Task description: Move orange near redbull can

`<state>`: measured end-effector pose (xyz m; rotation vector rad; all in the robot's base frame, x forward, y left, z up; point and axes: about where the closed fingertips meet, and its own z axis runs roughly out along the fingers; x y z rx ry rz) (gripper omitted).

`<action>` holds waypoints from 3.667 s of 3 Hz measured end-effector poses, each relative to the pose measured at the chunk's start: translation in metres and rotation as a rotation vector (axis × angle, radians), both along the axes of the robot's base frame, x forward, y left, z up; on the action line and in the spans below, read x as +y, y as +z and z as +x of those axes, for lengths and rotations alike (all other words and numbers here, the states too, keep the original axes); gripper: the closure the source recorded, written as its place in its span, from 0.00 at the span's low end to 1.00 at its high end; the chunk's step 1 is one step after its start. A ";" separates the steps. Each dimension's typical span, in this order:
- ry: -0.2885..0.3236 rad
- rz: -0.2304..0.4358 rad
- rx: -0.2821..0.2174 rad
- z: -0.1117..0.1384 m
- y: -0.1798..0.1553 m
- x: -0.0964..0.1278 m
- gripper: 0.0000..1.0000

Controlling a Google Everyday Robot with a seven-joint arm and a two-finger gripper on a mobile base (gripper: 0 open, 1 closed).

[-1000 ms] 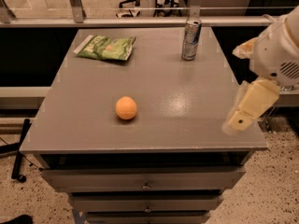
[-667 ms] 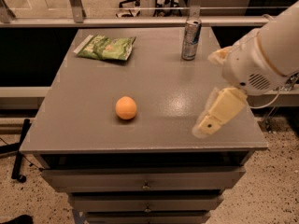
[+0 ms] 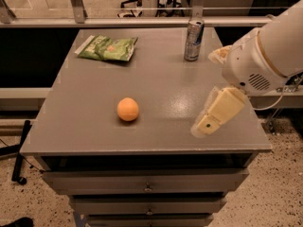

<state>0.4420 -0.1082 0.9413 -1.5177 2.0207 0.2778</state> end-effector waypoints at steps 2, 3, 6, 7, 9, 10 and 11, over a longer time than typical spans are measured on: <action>-0.019 0.114 -0.018 0.015 -0.014 0.047 0.00; -0.021 0.191 -0.044 0.038 -0.022 0.091 0.00; -0.036 0.321 -0.041 0.067 -0.079 0.150 0.00; -0.047 0.343 -0.020 0.067 -0.095 0.158 0.16; -0.057 0.372 -0.034 0.070 -0.101 0.160 0.69; -0.079 0.380 -0.081 0.077 -0.087 0.142 0.93; -0.153 0.364 -0.176 0.090 -0.047 0.085 1.00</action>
Offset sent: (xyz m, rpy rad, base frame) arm 0.0514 0.1029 -0.0220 0.2606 -0.0779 -0.0537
